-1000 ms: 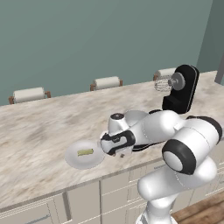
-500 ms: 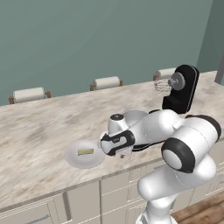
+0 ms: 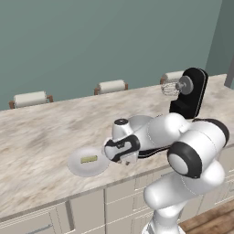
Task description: Add butter and sugar cubes to the stand mixer bowl and then turn on the stand mixer to begin making frosting.
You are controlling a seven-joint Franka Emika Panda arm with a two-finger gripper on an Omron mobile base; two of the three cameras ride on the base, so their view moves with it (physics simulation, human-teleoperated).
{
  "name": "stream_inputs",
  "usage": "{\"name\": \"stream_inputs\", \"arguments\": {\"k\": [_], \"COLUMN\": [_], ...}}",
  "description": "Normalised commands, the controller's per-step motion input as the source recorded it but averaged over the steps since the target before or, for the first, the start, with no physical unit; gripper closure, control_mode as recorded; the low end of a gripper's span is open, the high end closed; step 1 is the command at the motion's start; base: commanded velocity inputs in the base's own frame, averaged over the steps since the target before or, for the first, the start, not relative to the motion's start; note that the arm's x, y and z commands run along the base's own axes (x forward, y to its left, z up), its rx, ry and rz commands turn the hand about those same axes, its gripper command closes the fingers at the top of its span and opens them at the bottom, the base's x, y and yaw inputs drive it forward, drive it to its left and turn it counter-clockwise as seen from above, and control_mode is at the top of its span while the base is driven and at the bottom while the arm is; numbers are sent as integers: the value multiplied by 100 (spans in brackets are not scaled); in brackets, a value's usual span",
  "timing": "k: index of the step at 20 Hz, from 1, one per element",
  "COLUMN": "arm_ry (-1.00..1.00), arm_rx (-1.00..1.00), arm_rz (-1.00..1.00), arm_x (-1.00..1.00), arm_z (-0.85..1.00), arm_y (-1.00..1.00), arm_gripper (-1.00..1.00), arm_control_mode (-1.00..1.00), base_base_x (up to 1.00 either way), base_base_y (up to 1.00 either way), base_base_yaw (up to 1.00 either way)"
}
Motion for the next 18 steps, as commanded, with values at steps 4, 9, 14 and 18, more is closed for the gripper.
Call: {"name": "stream_inputs", "arguments": {"k": [4,9,14,18], "arm_ry": [0,0,0,-4], "arm_rx": [0,0,0,0], "arm_rz": [0,0,0,0], "arm_x": [0,0,3,10], "arm_z": [-20,-14,-4,0], "arm_y": [0,0,0,13], "arm_gripper": [100,100,100,100], "arm_control_mode": [-100,-100,-100,-100], "base_base_x": [0,0,0,0], "base_base_y": [0,0,0,0], "base_base_yaw": [0,0,0,0]}}
